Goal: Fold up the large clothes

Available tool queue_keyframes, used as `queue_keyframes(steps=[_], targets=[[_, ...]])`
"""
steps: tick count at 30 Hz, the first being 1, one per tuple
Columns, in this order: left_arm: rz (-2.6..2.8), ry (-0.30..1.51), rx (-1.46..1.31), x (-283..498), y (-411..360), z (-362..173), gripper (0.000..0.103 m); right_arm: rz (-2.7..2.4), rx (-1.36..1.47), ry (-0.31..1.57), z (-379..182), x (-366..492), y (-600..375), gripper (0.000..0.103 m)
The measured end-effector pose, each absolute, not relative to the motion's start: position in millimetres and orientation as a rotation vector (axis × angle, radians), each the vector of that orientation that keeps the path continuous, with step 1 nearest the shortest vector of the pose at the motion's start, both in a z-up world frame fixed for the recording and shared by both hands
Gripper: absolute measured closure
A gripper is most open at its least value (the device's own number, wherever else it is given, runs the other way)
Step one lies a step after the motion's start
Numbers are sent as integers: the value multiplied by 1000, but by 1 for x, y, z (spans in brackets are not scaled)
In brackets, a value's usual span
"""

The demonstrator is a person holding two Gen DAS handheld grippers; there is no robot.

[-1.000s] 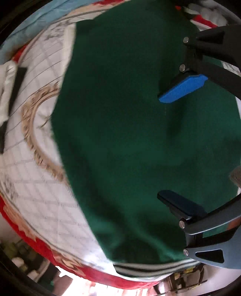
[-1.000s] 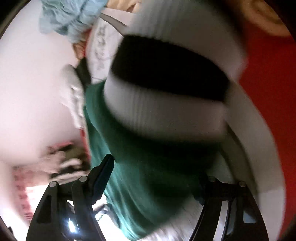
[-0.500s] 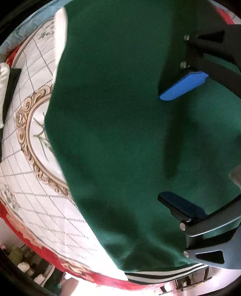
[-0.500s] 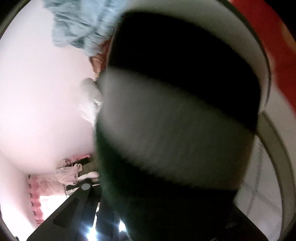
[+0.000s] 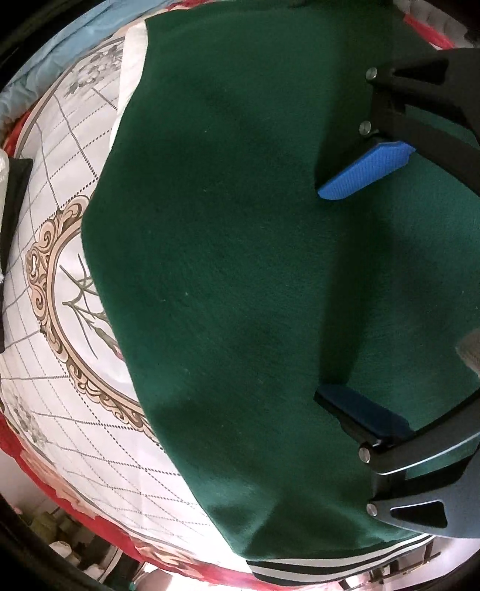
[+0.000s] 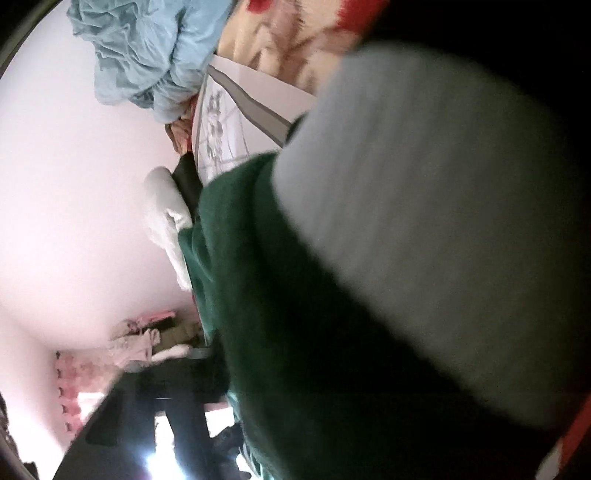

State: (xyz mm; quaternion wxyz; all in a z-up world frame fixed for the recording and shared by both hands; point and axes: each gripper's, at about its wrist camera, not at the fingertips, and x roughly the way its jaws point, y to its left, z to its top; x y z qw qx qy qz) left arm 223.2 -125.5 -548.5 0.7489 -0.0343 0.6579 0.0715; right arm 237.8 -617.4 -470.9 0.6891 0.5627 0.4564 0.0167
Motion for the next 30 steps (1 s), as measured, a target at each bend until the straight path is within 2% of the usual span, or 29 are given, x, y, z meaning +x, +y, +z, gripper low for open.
queue_keyframes(steps=[4,13,15,20,26,30], targets=[[148,1438,-73,228,-128,-555,0,71,1210,961,-426,249,-587,84],[119,1421,-127,227,-106,-560,0,208,933,984,-327,278,-465,85],[122,1433,-185,226,-80,-552,0,225,832,993,-309,284,-430,85],[236,1337,-377,175,14,-492,0,315,592,1034,-276,293,-325,85],[542,1260,-472,55,142,-433,0,514,237,1129,-290,279,-145,85],[725,1263,-554,-26,198,-424,0,645,21,1210,-350,244,-26,85]])
